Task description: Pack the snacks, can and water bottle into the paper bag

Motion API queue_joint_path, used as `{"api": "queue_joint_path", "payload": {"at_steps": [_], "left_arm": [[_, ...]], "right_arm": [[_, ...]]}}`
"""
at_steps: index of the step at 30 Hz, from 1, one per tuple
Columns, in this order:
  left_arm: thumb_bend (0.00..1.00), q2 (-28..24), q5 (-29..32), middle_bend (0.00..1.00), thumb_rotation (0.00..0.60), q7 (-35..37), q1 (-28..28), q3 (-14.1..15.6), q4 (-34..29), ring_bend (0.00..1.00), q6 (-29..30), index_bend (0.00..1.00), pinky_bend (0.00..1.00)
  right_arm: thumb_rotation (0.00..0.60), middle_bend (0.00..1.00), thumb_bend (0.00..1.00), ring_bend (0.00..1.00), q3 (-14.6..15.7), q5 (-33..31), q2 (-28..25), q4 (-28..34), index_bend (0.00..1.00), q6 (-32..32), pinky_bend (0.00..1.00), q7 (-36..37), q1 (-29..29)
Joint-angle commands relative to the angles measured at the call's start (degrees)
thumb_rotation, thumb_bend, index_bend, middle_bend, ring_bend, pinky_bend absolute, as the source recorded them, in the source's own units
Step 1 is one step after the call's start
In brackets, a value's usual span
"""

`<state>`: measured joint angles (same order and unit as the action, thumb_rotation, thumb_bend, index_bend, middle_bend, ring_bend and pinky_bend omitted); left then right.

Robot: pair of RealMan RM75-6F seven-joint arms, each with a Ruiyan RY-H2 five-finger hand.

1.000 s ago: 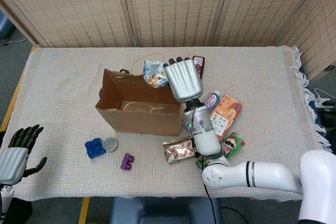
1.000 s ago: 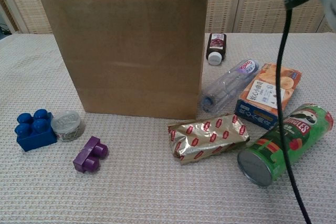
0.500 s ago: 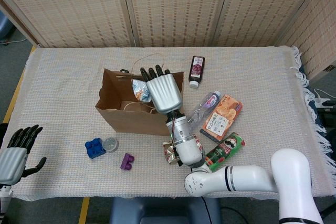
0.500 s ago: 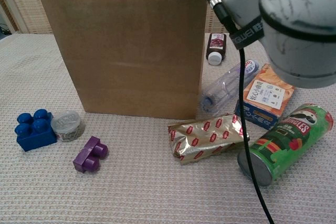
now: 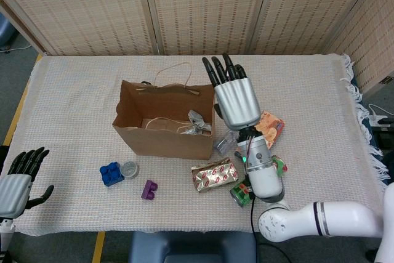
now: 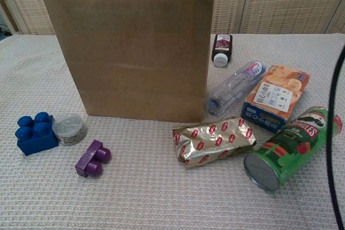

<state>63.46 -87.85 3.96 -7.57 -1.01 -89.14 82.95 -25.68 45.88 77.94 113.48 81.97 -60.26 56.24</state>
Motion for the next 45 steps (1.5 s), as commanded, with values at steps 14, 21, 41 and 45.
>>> {"api": "queue_joint_path", "payload": {"at_steps": [14, 21, 41, 45], "left_arm": [[0.33, 0.69, 0.82, 0.0, 0.6, -3.74, 0.09, -0.47, -1.05, 0.0, 0.24, 0.02, 0.0], [0.33, 0.76, 1.16, 0.0, 0.6, -4.01, 0.13, -0.63, -1.29, 0.0, 0.22, 0.03, 0.0], [0.33, 0.35, 0.49, 0.0, 0.6, -1.93, -0.08, -0.4, -0.76, 0.0, -0.13, 0.02, 0.0], [0.33, 0.28, 0.35, 0.0, 0.6, -1.51, -0.09, -0.33, -0.66, 0.0, -0.15, 0.02, 0.0]], "right_arm": [[0.6, 0.1, 0.04, 0.03, 28.87, 37.77, -28.2, -1.34, 0.0, -19.22, 0.24, 35.71, -25.42], [0.6, 0.1, 0.03, 0.02, 32.45, 45.0, -24.91, -5.55, 0.0, -25.63, 0.21, 37.71, -24.82], [0.6, 0.1, 0.02, 0.01, 29.78, 32.64, -11.88, -10.22, 0.0, -35.55, 0.21, 26.25, -22.3], [0.6, 0.1, 0.02, 0.02, 29.93, 30.27, -8.67, -11.87, 0.04, -36.51, 0.21, 23.24, -21.65]]}}
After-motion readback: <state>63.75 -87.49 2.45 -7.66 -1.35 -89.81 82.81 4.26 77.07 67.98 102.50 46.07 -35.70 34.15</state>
